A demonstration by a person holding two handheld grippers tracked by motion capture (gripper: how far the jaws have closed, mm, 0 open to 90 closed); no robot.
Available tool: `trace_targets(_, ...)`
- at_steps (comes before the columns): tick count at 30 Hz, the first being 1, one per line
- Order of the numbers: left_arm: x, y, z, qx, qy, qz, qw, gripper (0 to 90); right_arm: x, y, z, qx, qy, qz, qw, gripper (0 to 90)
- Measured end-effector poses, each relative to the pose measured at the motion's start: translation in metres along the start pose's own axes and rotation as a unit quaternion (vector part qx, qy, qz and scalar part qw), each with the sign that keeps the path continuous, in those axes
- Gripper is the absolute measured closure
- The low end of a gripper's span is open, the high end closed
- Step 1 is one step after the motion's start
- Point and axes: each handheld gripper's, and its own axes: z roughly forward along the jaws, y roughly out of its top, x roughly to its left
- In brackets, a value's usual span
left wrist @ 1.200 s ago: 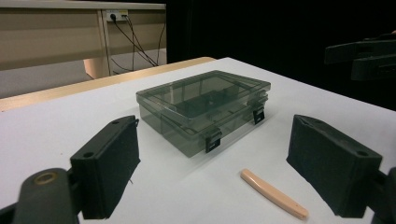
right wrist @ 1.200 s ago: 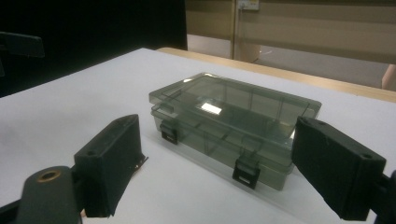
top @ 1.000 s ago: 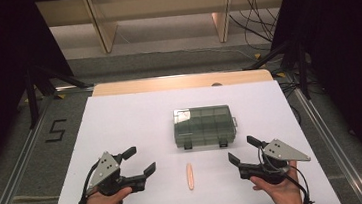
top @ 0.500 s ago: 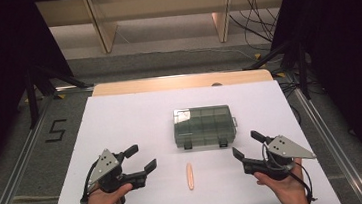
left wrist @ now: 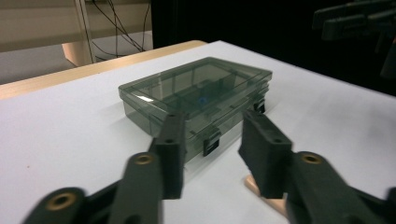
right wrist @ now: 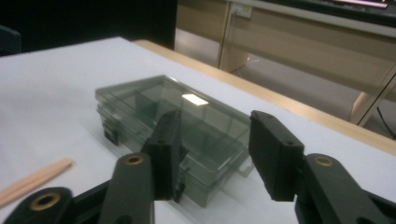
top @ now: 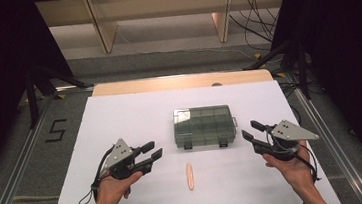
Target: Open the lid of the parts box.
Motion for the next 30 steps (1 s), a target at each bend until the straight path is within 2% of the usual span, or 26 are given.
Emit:
trace_targets(1, 0.002, 0.000, 0.005, 0.004, 0.000, 0.013, 0.9999, 64.4, -0.004, -0.001, 0.003, 0.006, 0.002, -0.005, 1.0000, 58.2)
trace_targets(2, 0.002, 0.001, 0.007, 0.007, 0.001, 0.017, 0.9998, 67.5, -0.008, -0.003, 0.006, 0.013, 0.000, -0.003, 0.9999, 60.8)
trace_targets(6, 0.009, 0.000, 0.024, 0.014, 0.006, 0.021, 0.9997, 78.6, -0.023, -0.011, 0.016, 0.027, 0.001, 0.009, 0.9996, 70.5)
trace_targets(7, 0.009, 0.000, 0.024, 0.014, 0.006, 0.021, 0.9997, 80.6, -0.023, -0.011, 0.016, 0.027, 0.001, 0.009, 0.9996, 70.5)
trace_targets(8, 0.013, -0.001, 0.033, 0.018, 0.009, 0.022, 0.9996, 82.9, -0.029, -0.014, 0.020, 0.039, 0.006, 0.008, 0.9992, 75.7)
trace_targets(9, 0.015, -0.002, 0.039, 0.021, 0.007, 0.021, 0.9995, 84.5, -0.031, -0.015, 0.022, 0.042, 0.007, 0.002, 0.9991, 76.9)
trace_targets(11, 0.016, -0.003, 0.042, 0.022, 0.009, 0.020, 0.9995, 87.3, -0.033, -0.016, 0.025, 0.052, 0.011, -0.001, 0.9986, 78.1)
trace_targets(12, 0.019, -0.004, 0.051, 0.031, 0.007, 0.020, 0.9993, 88.3, -0.035, -0.019, 0.031, 0.060, 0.020, -0.001, 0.9980, 79.9)
trace_targets(13, 0.019, -0.004, 0.051, 0.031, 0.007, 0.020, 0.9993, 88.8, -0.035, -0.019, 0.031, 0.060, 0.020, -0.001, 0.9980, 79.9)
trace_targets(15, 0.022, -0.006, 0.058, 0.041, 0.012, 0.020, 0.9989, 89.2, -0.036, -0.021, 0.035, 0.078, 0.028, -0.002, 0.9965, 82.4)
trace_targets(17, 0.024, -0.010, 0.065, 0.051, 0.011, 0.012, 0.9986, 89.5, -0.039, -0.024, 0.040, 0.087, 0.030, -0.014, 0.9956, 83.9)
trace_targets(18, 0.025, -0.012, 0.069, 0.061, 0.011, 0.015, 0.9979, 89.6, -0.040, -0.026, 0.044, 0.089, 0.036, -0.014, 0.9953, 86.5)
trace_targets(21, 0.028, -0.016, 0.075, 0.069, 0.013, 0.012, 0.9975, 89.8, -0.042, -0.029, 0.048, 0.093, 0.038, -0.013, 0.9949, 89.3)
trace_targets(26, 0.031, -0.019, 0.079, 0.082, 0.016, 0.016, 0.9964, 89.8, -0.044, -0.036, 0.056, 0.118, 0.037, -0.018, 0.9922, 90.0)
trace_targets(30, 0.035, -0.021, 0.082, 0.089, 0.016, 0.015, 0.9958, 89.8, -0.044, -0.038, 0.061, 0.126, 0.044, -0.019, 0.9909, 90.0)
